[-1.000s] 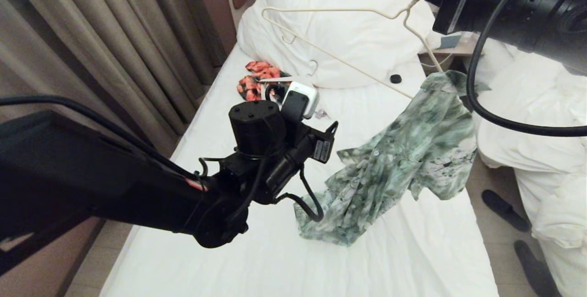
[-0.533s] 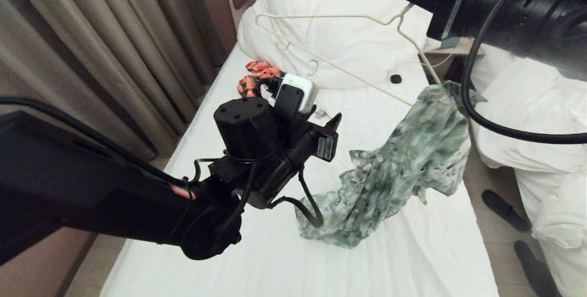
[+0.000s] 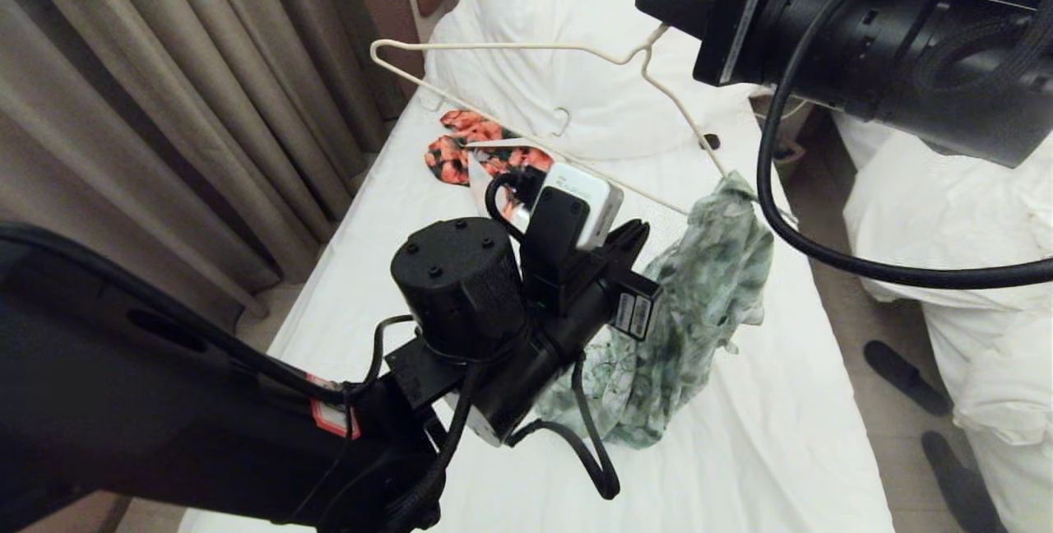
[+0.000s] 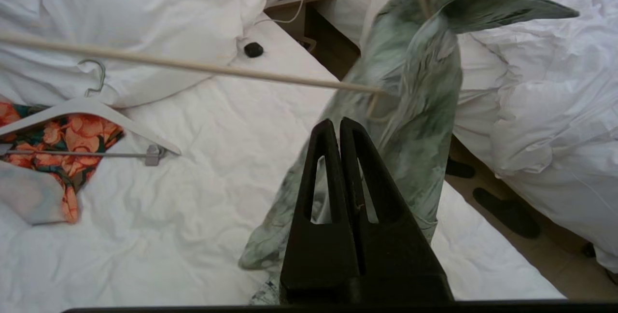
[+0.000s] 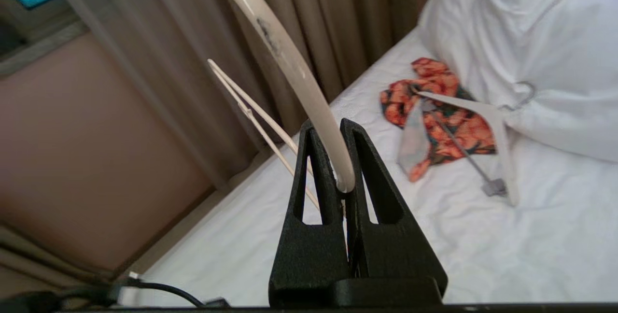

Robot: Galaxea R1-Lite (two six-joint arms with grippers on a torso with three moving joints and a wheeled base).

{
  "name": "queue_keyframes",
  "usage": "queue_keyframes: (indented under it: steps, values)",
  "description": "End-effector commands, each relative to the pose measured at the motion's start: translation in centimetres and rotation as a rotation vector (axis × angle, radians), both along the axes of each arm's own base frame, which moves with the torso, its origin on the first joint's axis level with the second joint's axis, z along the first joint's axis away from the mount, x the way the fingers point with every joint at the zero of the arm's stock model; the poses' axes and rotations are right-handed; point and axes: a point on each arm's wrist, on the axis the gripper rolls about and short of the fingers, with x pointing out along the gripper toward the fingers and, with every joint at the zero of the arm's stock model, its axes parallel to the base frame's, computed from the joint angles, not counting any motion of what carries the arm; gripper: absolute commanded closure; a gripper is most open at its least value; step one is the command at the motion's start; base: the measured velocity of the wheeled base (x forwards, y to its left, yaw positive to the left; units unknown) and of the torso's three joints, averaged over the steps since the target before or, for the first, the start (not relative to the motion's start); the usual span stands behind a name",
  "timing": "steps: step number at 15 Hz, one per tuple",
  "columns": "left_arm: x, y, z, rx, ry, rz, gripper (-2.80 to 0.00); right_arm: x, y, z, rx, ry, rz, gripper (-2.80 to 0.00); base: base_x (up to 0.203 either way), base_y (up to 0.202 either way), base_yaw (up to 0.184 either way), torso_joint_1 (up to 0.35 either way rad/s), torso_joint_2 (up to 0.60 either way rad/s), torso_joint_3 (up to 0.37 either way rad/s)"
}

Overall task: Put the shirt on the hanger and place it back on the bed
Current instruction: Take the clothes hanger out of the clothes

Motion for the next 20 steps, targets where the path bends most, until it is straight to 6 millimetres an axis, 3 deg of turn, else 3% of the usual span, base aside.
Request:
queue_keyframes:
  steps: [1,7,9,14,17,20]
  values:
    - [-0.4,-0.6,-0.5,0.009,0.007,-0.009,0.0,0.6,1.1,-0.6,-0.009,0.013,0.015,0.0,0.0,0.0,0.0,0.0,0.0,0.0]
    - [-2.1,-2.9,-2.8,0.029,0.026,-0.038,0.0,0.8,3.3,-1.1,-0.015,0.02,0.057,0.0,0.0,0.0,0.0,0.0,0.0,0.0]
    - [-1.6,-3.1,-3.1,0.023,0.025,0.002,0.0,0.4,3.8,-1.3,-0.011,0.033,0.074,0.0,0.0,0.0,0.0,0.0,0.0,0.0]
    - [1.2,-1.3,-2.6,0.027,-0.021,0.08,0.0,0.0,3.4,-1.1,-0.003,0.033,0.058,0.0,0.0,0.0,0.0,0.0,0.0,0.0]
    - [1.2,0.3,-2.5,0.073,-0.055,0.006,0.0,0.3,2.3,-0.6,0.007,0.022,0.029,0.0,0.0,0.0,0.0,0.0,0.0,0.0]
    - [2.4,0.0,-2.1,0.045,-0.071,0.048,0.0,0.0,2.3,-0.8,0.0,0.029,0.036,0.0,0.0,0.0,0.0,0.0,0.0,0.0]
